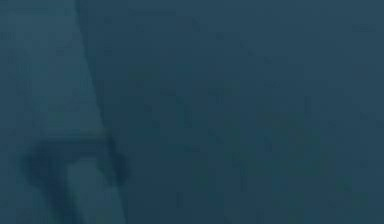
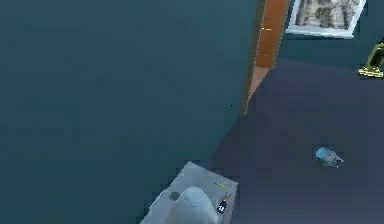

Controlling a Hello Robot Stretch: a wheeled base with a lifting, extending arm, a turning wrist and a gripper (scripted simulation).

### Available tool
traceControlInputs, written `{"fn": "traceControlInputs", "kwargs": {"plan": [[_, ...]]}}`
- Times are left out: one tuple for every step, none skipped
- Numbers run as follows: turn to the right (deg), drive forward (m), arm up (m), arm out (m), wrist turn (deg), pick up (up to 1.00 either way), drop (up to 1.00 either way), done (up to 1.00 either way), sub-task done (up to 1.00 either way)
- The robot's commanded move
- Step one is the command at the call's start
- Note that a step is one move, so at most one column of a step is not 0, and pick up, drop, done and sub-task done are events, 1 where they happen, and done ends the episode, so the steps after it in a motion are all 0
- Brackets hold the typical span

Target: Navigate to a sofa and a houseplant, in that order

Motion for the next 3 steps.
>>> {"fn": "traceControlInputs", "kwargs": {"plan": [[-45.0,0.0,0.0,0.0,0.0,0.0,0.0,0.0,0.0],[-45.0,0.0,0.0,0.0,0.0,0.0,0.0,0.0,0.0],[-45.0,0.0,0.0,0.0,0.0,0.0,0.0,0.0,0.0]]}}
